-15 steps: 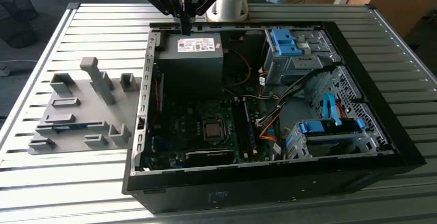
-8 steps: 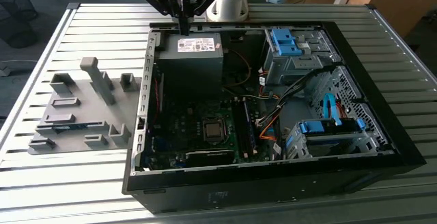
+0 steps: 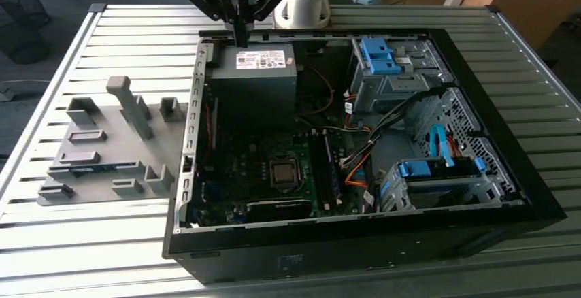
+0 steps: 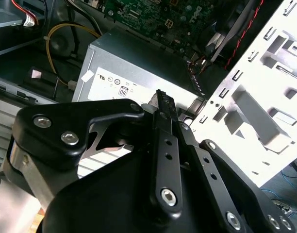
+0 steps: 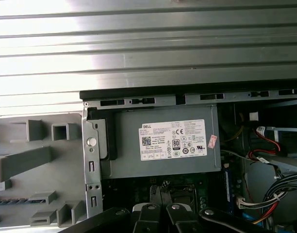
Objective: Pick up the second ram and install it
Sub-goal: 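Reach for the second ram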
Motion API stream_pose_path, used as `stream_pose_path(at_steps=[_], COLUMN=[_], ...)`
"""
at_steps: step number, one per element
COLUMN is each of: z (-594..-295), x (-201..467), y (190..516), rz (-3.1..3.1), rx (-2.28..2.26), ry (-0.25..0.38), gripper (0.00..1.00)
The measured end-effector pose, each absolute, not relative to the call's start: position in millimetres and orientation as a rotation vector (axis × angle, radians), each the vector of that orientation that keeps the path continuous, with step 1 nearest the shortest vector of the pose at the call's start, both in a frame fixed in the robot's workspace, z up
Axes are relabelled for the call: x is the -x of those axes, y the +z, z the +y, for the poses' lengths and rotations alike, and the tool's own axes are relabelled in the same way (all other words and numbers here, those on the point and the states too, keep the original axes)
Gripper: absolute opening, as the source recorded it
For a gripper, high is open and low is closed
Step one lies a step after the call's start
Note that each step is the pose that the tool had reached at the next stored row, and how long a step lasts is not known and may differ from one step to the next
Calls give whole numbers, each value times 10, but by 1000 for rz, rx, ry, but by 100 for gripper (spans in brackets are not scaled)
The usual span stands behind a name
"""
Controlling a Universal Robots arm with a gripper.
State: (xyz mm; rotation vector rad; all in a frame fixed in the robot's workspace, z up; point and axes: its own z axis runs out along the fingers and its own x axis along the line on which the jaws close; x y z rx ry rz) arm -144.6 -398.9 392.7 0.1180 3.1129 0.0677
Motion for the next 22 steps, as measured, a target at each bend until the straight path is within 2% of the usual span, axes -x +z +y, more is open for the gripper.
stream_pose_path(at_steps=[22], z=[-3989], x=[1518], y=[3923], rz=[3113], rx=[-118], ry=[68], gripper=[11])
